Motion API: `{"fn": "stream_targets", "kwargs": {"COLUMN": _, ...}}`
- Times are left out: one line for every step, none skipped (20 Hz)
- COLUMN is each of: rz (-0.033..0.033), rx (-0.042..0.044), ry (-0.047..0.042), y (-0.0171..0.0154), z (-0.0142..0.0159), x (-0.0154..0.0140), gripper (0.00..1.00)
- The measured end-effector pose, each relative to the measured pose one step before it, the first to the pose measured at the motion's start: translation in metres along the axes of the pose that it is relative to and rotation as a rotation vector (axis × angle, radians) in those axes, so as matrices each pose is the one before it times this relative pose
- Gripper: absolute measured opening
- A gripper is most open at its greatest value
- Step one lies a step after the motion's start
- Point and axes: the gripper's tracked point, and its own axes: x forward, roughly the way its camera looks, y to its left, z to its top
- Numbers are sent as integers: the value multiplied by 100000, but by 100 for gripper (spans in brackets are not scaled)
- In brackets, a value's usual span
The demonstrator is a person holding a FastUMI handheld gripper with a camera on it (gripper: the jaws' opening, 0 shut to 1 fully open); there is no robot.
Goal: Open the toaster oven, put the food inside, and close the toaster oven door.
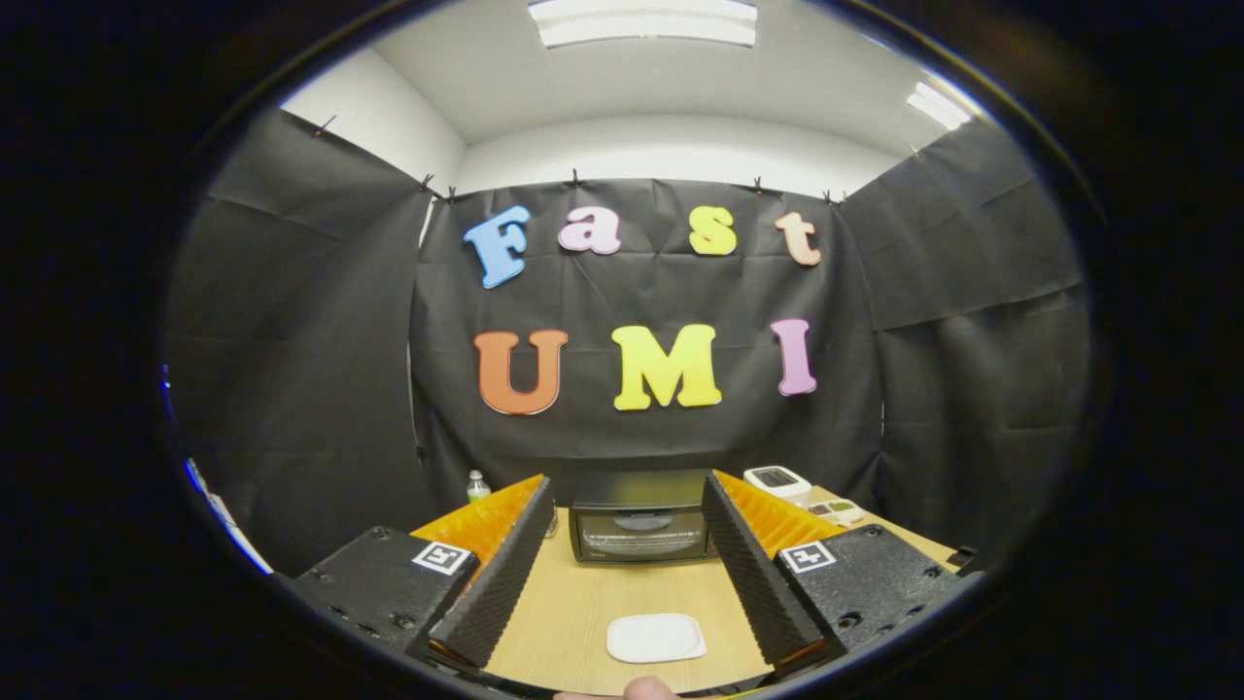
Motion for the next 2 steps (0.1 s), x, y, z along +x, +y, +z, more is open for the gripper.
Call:
{"fn": "stream_targets", "kwargs": {"rz": -202, "rx": 295, "ry": -99, "y": -108, "z": -31, "x": -3, "gripper": 100}}
{"fn": "stream_targets", "kwargs": {"rz": -96, "rx": 255, "ry": -139, "y": -48, "z": 49, "x": -25, "gripper": 100}}
